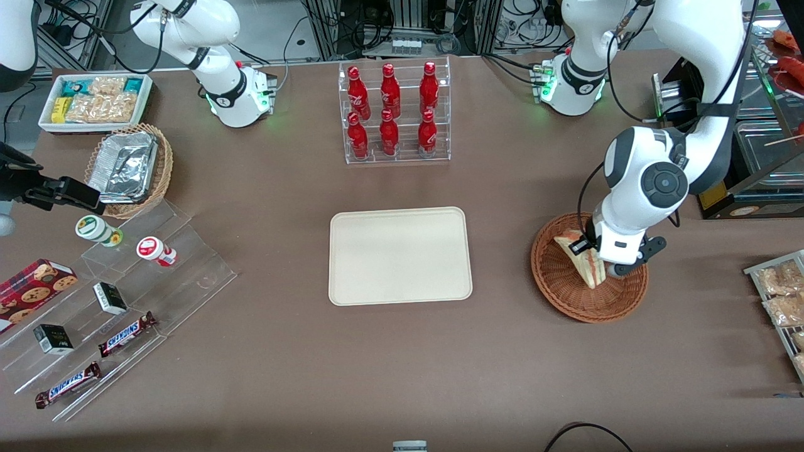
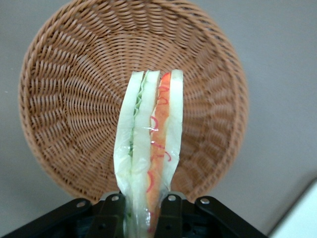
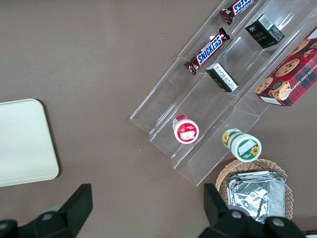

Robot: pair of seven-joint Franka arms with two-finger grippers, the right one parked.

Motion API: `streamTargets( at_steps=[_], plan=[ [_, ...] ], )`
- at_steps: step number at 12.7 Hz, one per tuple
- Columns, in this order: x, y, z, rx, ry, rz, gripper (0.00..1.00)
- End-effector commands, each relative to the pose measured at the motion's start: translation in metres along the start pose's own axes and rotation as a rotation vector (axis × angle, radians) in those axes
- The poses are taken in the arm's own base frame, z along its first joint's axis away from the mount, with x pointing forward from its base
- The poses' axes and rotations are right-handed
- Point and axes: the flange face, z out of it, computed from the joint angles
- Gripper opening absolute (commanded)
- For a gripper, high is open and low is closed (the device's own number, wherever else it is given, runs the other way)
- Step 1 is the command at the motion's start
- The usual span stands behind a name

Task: Place sandwich from basket to tray
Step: 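Lift the sandwich and carry it over the cream tray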

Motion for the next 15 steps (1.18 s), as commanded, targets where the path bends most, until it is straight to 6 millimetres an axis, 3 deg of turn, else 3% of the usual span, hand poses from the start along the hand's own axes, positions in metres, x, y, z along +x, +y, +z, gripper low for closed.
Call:
streamTargets(
  at_steps=[1,4,6,10,13,15],
  plan=[
    [-0.007,0.041,-0.012,0.033,-0.012,0.109,0.00],
    [-0.042,0.085,-0.003,0.027,-0.014,0.230,0.00],
    [-0.069,0.135,0.001,0.020,-0.008,0.301,0.00],
    [-0.128,0.214,0.026,-0.006,-0.026,0.375,0.00],
    [-0.159,0.266,0.037,-0.031,-0.013,0.371,0.00],
    [-0.178,0.287,0.044,-0.043,-0.008,0.347,0.00]
  ],
)
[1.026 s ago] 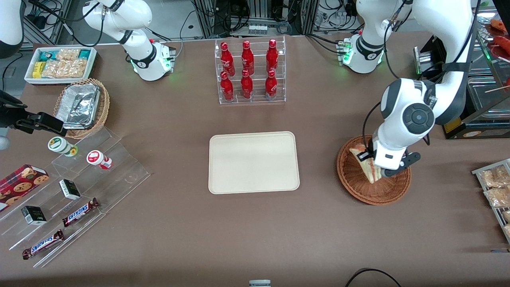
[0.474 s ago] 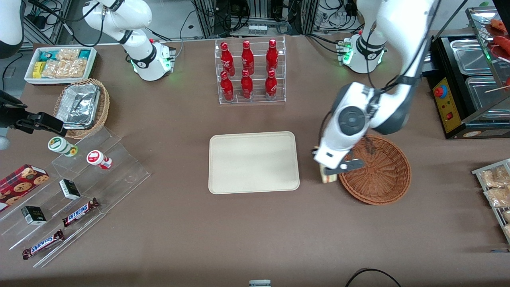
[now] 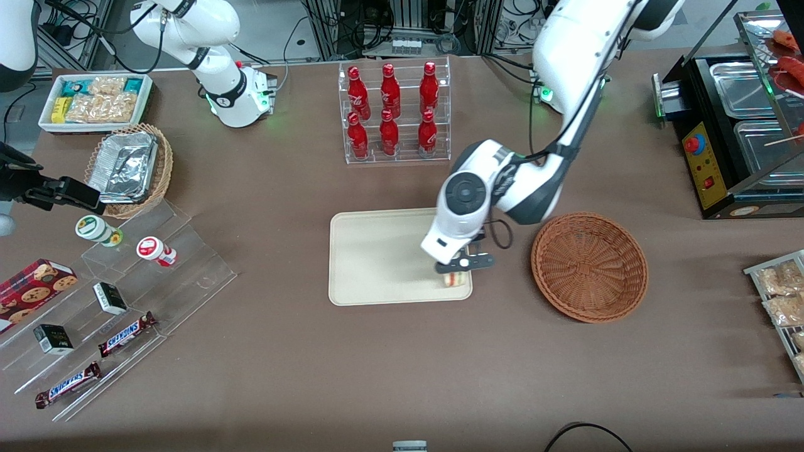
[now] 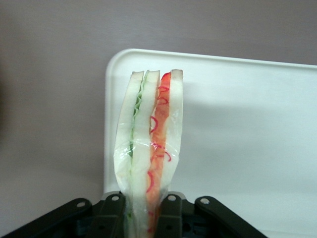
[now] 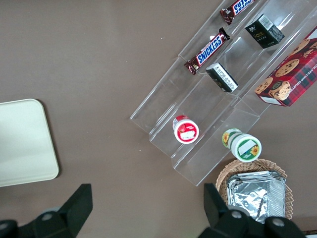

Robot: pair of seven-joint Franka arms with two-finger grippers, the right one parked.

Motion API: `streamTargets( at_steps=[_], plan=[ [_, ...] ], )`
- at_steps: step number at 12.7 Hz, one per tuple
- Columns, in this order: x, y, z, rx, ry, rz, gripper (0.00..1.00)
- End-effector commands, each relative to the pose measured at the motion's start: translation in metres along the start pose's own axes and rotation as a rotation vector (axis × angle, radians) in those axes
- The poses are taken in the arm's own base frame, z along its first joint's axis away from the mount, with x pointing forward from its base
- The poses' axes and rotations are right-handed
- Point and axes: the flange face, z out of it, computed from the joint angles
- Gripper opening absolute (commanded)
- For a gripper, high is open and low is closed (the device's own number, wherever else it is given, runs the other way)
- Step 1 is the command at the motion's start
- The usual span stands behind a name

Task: Place sandwich from basket to tray
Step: 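Lift the sandwich and carry it over the cream tray, then lower the sandwich onto the tray and open the left gripper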

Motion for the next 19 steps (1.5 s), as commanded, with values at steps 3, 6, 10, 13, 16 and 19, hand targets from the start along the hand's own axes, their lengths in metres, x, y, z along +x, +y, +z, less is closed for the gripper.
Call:
streamTargets(
  at_steps=[3,6,10,13,16,19],
  plan=[
    [-0.011,0.063,0.013,-0.056,-0.008,-0.058,0.00],
    [-0.029,0.088,0.024,-0.083,-0.026,-0.072,0.00],
    [-0.043,0.100,0.035,-0.087,-0.021,-0.078,0.00],
    [-0.053,0.108,0.040,-0.079,-0.016,-0.080,0.00],
    [-0.052,0.109,0.044,-0.090,-0.008,-0.141,0.00],
    [-0.049,0.108,0.049,-0.086,0.001,-0.150,0.56]
  ],
)
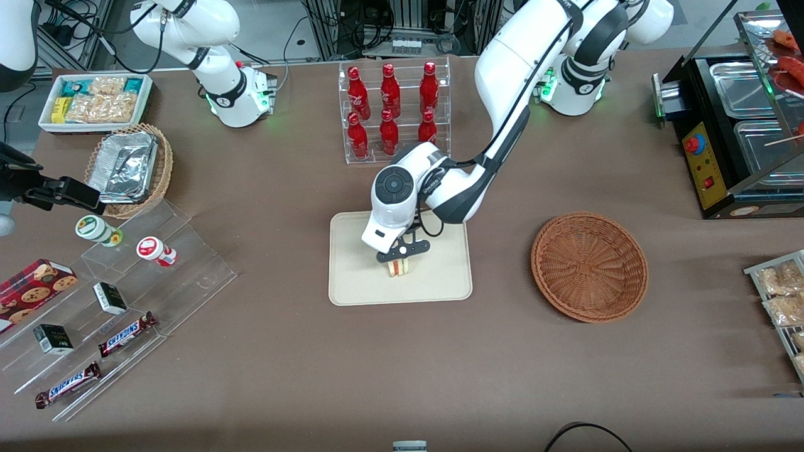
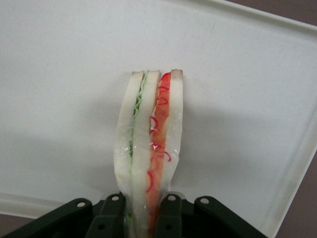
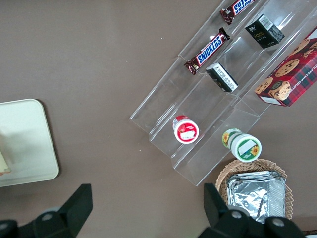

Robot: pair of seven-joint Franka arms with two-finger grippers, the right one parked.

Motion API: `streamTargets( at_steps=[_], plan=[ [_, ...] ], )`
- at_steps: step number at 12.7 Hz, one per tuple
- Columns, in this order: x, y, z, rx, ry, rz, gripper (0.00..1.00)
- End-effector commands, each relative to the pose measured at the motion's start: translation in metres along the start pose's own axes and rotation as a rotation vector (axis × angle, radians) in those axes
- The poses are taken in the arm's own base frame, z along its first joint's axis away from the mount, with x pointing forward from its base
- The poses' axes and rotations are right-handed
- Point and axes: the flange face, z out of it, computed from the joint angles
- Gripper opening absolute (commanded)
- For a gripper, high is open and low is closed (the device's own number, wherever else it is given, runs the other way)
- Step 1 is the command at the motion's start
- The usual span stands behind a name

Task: Place sandwich from basket to tray
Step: 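Lower the sandwich onto the tray and open the left gripper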

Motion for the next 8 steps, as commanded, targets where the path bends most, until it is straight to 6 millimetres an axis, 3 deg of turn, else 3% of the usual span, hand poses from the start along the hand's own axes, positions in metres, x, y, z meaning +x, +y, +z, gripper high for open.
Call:
streamTargets(
  at_steps=[1,2,6,8],
  plan=[
    [0.001,0.007,-0.001,-0.003,0.047,-0.002,0.95],
    [0.002,0.007,-0.002,0.002,0.061,-0.004,1.00],
    [0.002,0.009,-0.014,-0.013,0.070,-0.037,1.00],
    [0.003,0.010,-0.035,-0.031,0.082,-0.038,1.00]
  ],
)
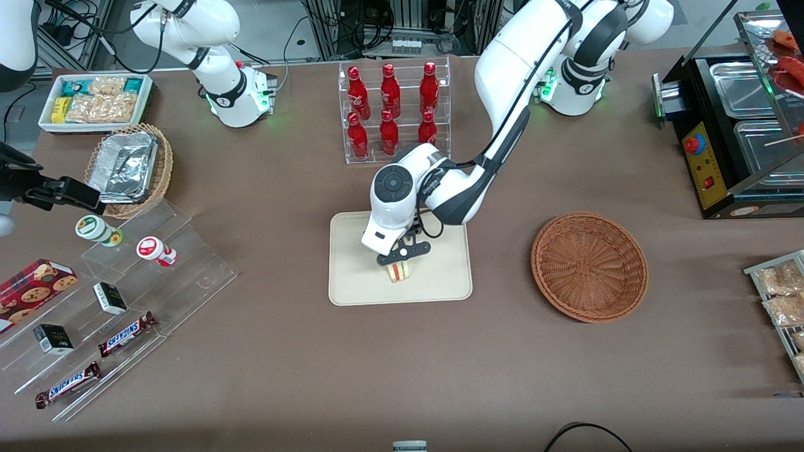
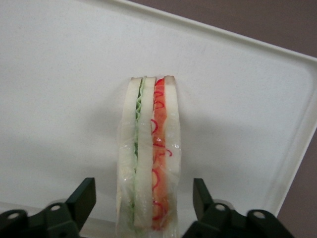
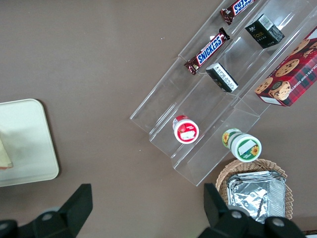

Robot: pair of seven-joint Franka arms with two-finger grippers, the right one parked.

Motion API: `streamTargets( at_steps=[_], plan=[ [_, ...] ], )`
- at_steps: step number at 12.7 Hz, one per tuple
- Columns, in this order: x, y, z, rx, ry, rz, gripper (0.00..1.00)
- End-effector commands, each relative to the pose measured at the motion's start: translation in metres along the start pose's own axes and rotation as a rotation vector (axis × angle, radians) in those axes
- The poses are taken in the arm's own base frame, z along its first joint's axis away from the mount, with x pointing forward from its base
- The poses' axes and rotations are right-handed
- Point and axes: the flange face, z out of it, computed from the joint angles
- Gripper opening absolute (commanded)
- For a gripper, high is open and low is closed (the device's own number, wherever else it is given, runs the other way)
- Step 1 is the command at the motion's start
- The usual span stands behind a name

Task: Place sandwich from basket to tray
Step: 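Lower the sandwich onto the tray and open the left gripper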

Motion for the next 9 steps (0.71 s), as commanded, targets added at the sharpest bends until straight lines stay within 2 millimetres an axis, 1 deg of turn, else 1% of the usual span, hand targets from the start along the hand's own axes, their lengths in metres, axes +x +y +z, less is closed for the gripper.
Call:
streamTargets(
  at_steps=[1,4,6,8,9],
  plan=[
    [-0.002,0.006,-0.037,-0.019,0.039,-0.013,1.00],
    [-0.003,0.007,-0.085,-0.030,0.039,-0.016,1.00],
    [0.002,0.006,-0.115,-0.037,0.045,-0.014,1.00],
    [0.003,0.002,-0.137,-0.038,0.061,0.009,1.00],
    [0.003,-0.001,-0.139,-0.020,0.056,0.084,1.00]
  ],
)
